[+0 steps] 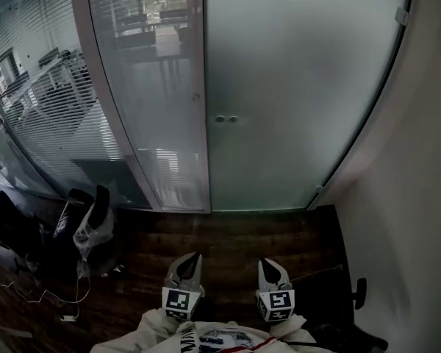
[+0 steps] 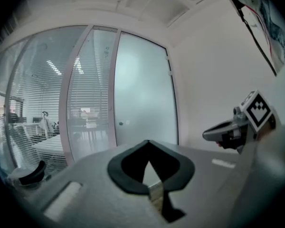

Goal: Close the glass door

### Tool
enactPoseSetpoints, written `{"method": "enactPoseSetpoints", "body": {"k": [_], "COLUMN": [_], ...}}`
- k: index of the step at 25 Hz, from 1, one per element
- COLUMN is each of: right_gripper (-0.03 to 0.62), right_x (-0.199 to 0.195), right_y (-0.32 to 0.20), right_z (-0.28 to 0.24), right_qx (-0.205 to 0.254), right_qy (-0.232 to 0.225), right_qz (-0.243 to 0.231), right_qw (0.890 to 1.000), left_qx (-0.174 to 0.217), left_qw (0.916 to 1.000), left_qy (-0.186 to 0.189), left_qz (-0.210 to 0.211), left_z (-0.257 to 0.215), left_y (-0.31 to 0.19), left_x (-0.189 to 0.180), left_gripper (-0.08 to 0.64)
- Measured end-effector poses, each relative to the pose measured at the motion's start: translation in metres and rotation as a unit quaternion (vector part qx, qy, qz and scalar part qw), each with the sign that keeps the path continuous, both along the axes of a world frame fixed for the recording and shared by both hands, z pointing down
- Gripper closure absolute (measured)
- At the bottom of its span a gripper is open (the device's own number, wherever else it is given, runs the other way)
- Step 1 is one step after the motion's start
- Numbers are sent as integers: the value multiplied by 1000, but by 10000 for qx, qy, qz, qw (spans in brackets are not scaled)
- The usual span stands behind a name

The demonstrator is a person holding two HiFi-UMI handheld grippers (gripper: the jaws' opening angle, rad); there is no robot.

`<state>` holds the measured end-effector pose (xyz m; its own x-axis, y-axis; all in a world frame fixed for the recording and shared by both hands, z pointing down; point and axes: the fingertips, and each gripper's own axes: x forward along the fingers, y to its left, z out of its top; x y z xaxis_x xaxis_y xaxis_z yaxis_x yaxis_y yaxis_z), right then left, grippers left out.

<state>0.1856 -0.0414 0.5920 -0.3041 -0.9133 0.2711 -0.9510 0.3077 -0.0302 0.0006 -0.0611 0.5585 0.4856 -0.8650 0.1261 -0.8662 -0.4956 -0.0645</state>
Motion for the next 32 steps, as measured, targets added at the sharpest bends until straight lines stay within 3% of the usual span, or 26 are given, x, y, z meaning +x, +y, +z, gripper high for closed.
{"method": "enactPoseSetpoints", "body": {"k": [7,13,15,18,20,28,32], "right_gripper": [588,588,588,588,588,588,588], "right_x": [15,24,29,37,40,21,-1], "right_y": [49,83,89,95,95,94,94], "right_z": [-19,-16,-17,-28,-39,-56,-55], "right_qx": [529,603,529,416,493,603,528], "right_qy": [-27,32,-185,-1006,-1164,-919,-666], "right_qz": [-94,-93,-13,219,306,189,-75], "right_qw": [9986,9981,9984,9938,9915,9938,9964], "left_qx": [31,95,125,104,99,335,212], "left_qw": [9998,9996,9996,9995,9994,9985,9992], "left_qy": [-201,-249,-233,-260,-241,-192,-50], "left_qz": [4,11,26,124,214,397,321], "left_z": [-2,-5,-6,-10,-14,-33,-31], "left_y": [58,94,100,105,104,96,97], "left_x": [19,31,35,38,40,45,33], "left_gripper": [558,558,558,558,558,558,558]}}
